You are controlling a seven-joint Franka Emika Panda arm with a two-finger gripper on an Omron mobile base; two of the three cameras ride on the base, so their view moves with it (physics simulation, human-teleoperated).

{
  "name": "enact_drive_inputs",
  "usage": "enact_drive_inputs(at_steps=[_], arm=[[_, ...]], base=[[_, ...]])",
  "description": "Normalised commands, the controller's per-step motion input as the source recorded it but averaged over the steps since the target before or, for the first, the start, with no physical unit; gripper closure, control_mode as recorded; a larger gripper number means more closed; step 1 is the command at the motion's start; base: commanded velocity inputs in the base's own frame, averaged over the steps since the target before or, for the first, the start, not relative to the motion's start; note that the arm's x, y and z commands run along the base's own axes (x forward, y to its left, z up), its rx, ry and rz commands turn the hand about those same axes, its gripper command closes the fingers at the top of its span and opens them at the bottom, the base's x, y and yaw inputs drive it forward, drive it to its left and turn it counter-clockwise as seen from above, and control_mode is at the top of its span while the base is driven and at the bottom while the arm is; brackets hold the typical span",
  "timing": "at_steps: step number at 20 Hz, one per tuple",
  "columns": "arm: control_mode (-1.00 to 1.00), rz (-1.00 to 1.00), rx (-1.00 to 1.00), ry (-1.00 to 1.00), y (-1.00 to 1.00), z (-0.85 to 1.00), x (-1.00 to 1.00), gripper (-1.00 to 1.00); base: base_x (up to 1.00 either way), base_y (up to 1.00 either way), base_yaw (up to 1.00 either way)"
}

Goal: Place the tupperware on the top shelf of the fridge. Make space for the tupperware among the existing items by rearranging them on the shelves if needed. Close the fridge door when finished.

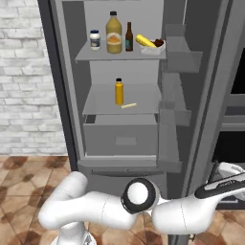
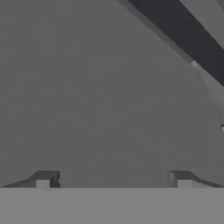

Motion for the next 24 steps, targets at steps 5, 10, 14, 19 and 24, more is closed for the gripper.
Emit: enact_drive_inputs(at_steps=[5, 10, 14, 19, 24], arm=[[-1.00, 0.30, 0.05, 0.09, 1.00, -0.04, 0.46, -1.00], [-1.00, 0.15, 0.02, -0.01, 1.00, -0.09, 0.48, -1.00], [-1.00, 0.10, 0.02, -0.01, 1.00, -0.11, 0.58, -1.00], [-1.00, 0.03, 0.10, 0.00, 1.00, -0.03, 0.64, -1.00], [-1.00, 0.00, 0.18, -0.02, 1.00, 0.00, 0.66, -1.00]], base=[[0.00, 0.00, 0.00], [0.00, 0.00, 0.00], [0.00, 0.00, 0.00], [0.00, 0.00, 0.00], [0.00, 0.00, 0.00]])
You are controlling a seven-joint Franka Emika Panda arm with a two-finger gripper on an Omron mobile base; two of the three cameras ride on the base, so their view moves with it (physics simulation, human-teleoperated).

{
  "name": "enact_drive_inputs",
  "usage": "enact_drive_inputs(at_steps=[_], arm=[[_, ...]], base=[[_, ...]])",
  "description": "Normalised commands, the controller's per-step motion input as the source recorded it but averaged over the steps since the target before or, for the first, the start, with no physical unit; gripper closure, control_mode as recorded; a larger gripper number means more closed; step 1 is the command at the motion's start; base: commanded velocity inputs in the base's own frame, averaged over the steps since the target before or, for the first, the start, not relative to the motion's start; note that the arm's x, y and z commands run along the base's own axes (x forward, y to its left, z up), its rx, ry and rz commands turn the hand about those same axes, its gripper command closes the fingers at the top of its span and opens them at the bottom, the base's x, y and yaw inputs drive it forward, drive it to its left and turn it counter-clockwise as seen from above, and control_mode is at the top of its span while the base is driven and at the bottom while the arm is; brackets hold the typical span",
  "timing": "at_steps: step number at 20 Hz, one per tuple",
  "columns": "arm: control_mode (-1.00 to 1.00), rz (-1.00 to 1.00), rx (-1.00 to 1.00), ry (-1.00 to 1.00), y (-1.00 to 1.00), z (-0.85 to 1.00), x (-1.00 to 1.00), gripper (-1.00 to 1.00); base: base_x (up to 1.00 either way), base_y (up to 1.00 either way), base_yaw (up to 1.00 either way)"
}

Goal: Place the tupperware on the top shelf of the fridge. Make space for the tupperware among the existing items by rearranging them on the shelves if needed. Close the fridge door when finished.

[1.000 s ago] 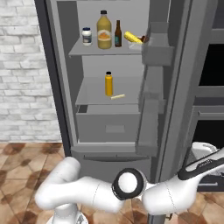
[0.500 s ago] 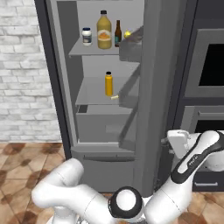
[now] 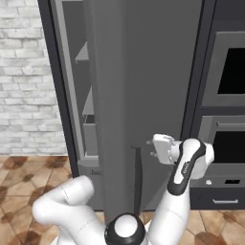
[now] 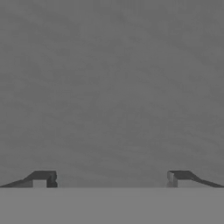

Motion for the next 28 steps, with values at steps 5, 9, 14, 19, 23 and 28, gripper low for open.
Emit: enact_drive_inputs(at_steps=[5, 9, 14, 19, 23, 28], arm=[[-1.00, -0.03, 0.19, -0.02, 1.00, 0.00, 0.66, -1.00], [-1.00, -0.10, 0.14, 0.00, 0.99, 0.04, 0.66, -1.00], [-1.00, -0.23, 0.05, 0.00, 0.84, 0.16, 0.67, -1.00], [-1.00, -0.32, -0.03, 0.04, 0.48, 0.21, 0.91, -1.00], [-1.00, -0.31, -0.01, 0.08, 0.28, 0.18, 0.98, -1.00], [-1.00, -0.26, -0.02, 0.16, 0.20, 0.06, 1.00, -1.00]], base=[[0.00, 0.00, 0.00], [0.00, 0.00, 0.00], [0.00, 0.00, 0.00], [0.00, 0.00, 0.00], [0.00, 0.00, 0.00], [0.00, 0.00, 0.00]])
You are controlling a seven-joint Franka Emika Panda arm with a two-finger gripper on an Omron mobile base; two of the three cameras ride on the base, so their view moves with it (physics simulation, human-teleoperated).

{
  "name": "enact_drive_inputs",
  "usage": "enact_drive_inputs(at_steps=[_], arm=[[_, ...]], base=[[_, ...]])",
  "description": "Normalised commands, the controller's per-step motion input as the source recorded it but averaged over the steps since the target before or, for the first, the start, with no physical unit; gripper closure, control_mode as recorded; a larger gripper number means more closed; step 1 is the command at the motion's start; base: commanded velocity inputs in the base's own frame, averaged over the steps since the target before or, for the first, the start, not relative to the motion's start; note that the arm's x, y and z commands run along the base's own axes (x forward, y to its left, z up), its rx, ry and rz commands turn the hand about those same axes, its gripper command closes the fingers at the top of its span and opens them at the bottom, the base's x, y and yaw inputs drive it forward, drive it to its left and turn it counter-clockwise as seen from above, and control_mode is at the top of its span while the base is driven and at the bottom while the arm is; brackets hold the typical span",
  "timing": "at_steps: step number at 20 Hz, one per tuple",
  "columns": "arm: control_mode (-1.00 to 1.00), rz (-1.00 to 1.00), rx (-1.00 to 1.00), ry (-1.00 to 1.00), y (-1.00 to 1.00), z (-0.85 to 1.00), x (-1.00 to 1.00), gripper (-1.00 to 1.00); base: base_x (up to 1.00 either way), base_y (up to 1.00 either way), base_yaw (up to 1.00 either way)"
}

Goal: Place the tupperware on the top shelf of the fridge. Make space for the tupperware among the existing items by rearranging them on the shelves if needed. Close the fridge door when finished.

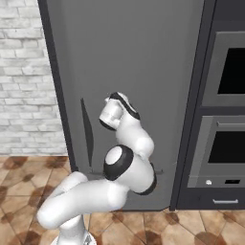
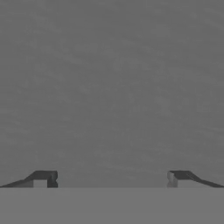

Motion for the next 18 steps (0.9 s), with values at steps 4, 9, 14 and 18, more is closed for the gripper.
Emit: enact_drive_inputs(at_steps=[4, 9, 14, 18], arm=[[-1.00, -0.13, -0.01, 0.18, 0.06, 0.00, 0.63, -1.00], [-1.00, -0.08, -0.04, 0.04, 0.15, 0.00, 0.38, -1.00], [-1.00, -0.01, -0.01, 0.01, 0.04, 0.00, 0.03, -1.00], [-1.00, -0.03, -0.03, 0.01, 0.10, 0.00, 0.06, -1.00]], base=[[0.00, 0.00, 0.00], [0.00, 0.00, 0.00], [0.00, 0.00, 0.00], [0.00, 0.00, 0.00]])
